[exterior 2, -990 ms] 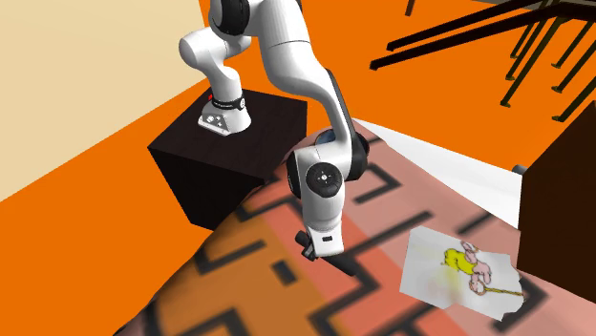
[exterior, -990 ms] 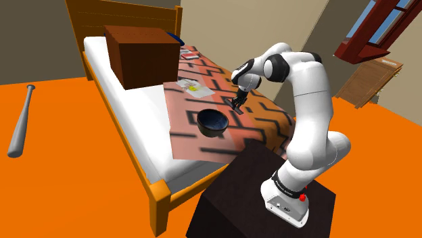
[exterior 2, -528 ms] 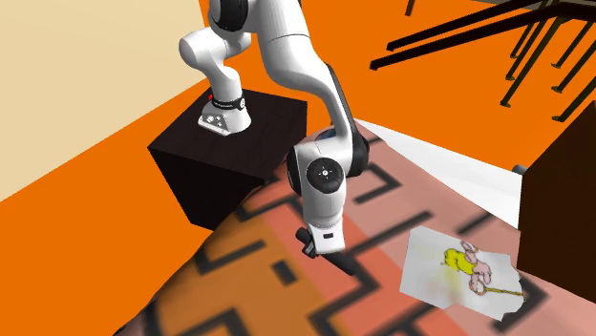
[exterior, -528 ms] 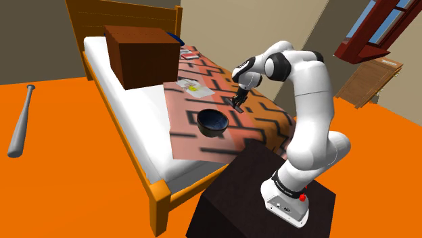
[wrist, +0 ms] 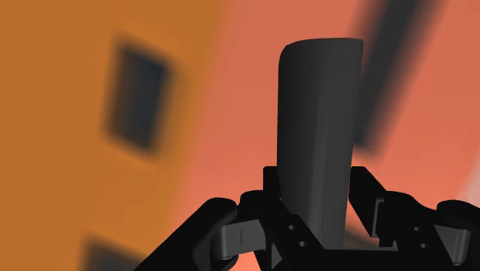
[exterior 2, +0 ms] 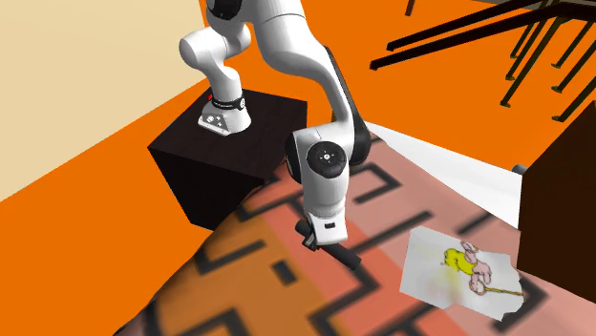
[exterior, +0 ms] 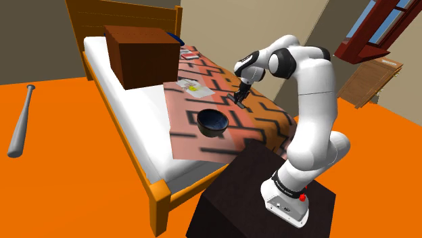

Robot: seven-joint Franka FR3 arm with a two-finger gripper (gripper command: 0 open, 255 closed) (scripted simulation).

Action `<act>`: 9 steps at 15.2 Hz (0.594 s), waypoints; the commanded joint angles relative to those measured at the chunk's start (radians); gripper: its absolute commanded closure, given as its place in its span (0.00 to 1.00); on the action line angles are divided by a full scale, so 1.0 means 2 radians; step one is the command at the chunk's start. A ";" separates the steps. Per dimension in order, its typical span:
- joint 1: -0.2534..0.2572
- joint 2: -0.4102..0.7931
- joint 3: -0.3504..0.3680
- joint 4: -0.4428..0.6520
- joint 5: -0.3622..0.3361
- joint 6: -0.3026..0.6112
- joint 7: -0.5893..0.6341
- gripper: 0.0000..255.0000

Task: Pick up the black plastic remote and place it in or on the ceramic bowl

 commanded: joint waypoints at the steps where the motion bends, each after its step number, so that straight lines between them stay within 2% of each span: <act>1: 0.002 -0.010 -0.003 0.000 -0.004 -0.009 0.003 1.00; 9: 0.009 -0.043 -0.014 0.003 -0.019 -0.044 0.013 1.00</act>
